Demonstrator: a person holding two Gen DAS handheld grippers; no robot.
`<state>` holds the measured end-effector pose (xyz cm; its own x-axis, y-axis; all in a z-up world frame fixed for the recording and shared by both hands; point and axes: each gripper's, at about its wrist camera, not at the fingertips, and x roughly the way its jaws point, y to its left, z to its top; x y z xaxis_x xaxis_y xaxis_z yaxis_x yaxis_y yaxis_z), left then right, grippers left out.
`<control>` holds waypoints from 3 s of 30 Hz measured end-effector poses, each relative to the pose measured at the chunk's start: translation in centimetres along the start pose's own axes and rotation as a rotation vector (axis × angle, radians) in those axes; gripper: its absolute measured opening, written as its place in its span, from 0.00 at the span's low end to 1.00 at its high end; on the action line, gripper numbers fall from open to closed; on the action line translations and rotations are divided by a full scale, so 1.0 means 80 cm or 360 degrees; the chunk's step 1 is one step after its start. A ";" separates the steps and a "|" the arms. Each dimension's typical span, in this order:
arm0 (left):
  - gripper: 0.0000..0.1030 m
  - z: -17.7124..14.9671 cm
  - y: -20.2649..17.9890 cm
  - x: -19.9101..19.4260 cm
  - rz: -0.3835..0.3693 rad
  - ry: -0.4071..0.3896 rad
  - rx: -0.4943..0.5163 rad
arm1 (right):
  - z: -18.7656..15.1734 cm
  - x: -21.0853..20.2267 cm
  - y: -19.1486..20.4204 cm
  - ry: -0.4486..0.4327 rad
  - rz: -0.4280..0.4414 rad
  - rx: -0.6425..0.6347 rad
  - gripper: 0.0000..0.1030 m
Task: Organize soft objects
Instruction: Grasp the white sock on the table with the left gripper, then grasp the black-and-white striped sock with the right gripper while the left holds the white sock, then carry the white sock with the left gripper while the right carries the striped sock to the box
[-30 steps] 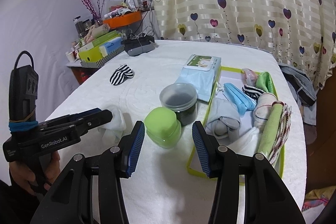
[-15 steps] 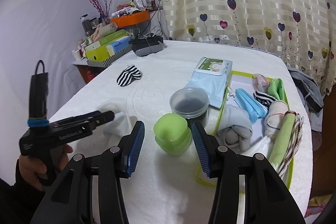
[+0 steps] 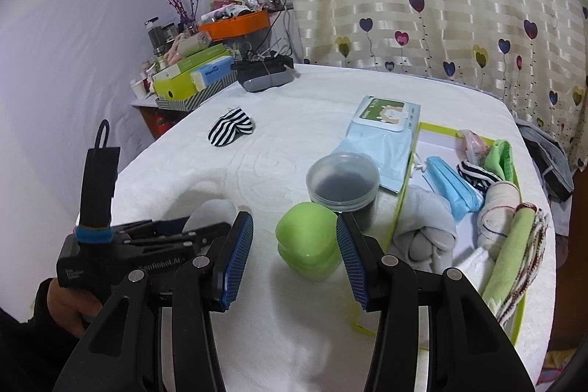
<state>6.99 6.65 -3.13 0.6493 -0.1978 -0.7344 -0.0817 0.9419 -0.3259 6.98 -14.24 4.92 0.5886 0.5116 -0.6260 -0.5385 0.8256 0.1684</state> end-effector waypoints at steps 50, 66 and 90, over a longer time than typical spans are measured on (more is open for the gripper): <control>0.31 0.036 0.205 -0.101 0.0133 -0.0449 -0.0444 | 0.157 0.310 0.154 0.0366 0.0056 -0.0200 0.47; 0.31 0.036 0.210 -0.093 0.0116 -0.0420 -0.0463 | 0.145 0.359 0.160 0.0500 -0.0200 -0.0309 0.14; 0.31 0.012 0.083 -0.142 0.0097 -0.0499 -0.0196 | 0.074 0.081 0.126 0.0055 0.0181 -0.0170 0.13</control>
<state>-0.23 15.44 3.64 0.8395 -0.0310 -0.5424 -0.2060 0.9057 -0.3706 8.97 -1.22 7.09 0.5000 0.5902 -0.6338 -0.6625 0.7320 0.1590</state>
